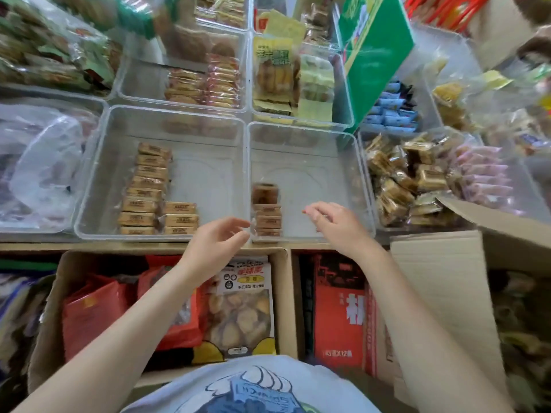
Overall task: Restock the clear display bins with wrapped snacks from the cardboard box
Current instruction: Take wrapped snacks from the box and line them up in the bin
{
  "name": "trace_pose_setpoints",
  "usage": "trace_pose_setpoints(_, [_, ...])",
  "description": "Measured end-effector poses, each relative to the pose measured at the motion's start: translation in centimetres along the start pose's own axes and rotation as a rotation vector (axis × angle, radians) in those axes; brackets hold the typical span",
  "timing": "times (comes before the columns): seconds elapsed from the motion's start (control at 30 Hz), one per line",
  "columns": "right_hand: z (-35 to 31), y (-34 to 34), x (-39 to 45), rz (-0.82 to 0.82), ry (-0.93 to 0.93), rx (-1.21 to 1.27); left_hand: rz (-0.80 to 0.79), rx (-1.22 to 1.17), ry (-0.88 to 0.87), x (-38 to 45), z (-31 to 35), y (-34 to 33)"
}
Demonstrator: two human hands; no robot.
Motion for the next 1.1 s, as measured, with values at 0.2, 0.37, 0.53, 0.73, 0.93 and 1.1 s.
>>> trace_pose_setpoints(0.2, [6.2,8.2,-15.9,0.452,-0.039,0.093,-0.245,0.097,-0.116,-0.1,6.1,-10.9])
trace_pose_setpoints(0.37, [14.6,13.5,-22.4,0.567,-0.178,0.094,-0.367,0.22,-0.259,-1.6,12.7,-20.7])
trace_pose_setpoints(0.53, [22.9,15.1,-22.4,0.434,-0.227,-0.02,-0.333,0.215,-0.388,-2.4,17.1,-30.3])
trace_pose_setpoints(0.73, [31.8,13.0,-17.6,-0.08,-0.363,-0.203,-0.168,0.06,-0.3,-1.8,18.5,-36.1])
trace_pose_setpoints(0.93, [35.5,9.7,-14.3,-0.314,-0.299,-0.409,-0.089,0.012,-0.258,-2.6,18.3,-36.4])
trace_pose_setpoints(1.1, [36.1,8.2,-13.5,-0.34,-0.231,-0.571,-0.095,-0.006,-0.229,-2.7,18.4,-36.5])
Point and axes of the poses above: each hand's wrist, its own x-axis towards the middle knuckle, its own y-axis out of the back of the hand, z = x × y, the point moved 5 cm from there along x, towards the middle knuckle, and after that the axes turned 10 degrees about -z, right-handed, at the moved point
